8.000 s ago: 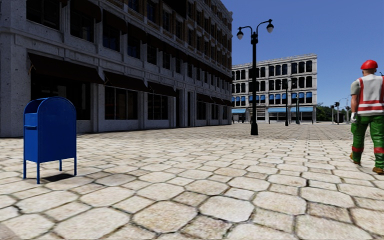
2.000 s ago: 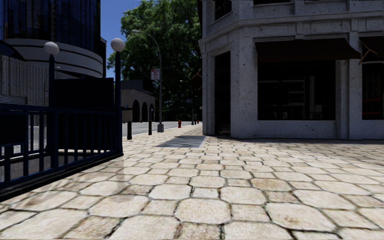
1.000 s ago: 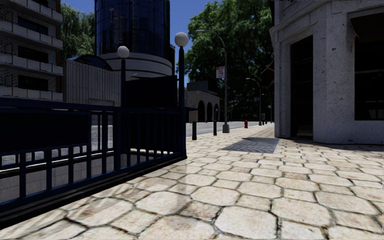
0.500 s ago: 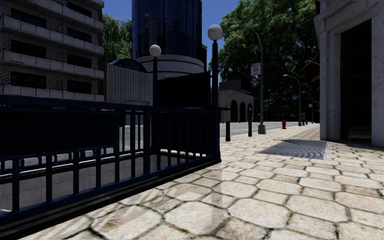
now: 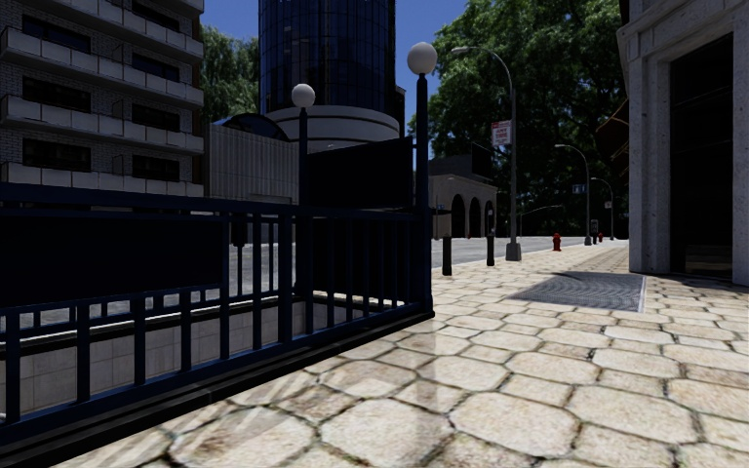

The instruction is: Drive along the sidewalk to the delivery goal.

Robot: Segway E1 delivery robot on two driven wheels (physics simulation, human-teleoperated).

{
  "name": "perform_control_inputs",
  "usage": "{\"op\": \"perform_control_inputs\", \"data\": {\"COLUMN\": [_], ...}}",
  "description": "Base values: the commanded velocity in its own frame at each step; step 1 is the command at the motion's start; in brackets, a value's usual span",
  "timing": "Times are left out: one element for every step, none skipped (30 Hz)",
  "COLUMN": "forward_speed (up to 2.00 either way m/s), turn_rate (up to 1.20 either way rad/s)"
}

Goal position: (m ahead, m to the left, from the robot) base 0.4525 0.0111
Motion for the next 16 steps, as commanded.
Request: {"op": "perform_control_inputs", "data": {"forward_speed": [0.00, 0.00, 0.00, 0.00, 0.00, 0.00, 0.00, 0.00, 0.00, 0.00, 0.00, 0.00, 0.00, 0.00, 0.00, 0.00], "turn_rate": [0.00, 0.00, 0.00, 0.00, 0.00, 0.00, 0.00, 0.00, 0.00, 0.00, 0.00, 0.00, 0.00, 0.00, 0.00, 0.00]}}
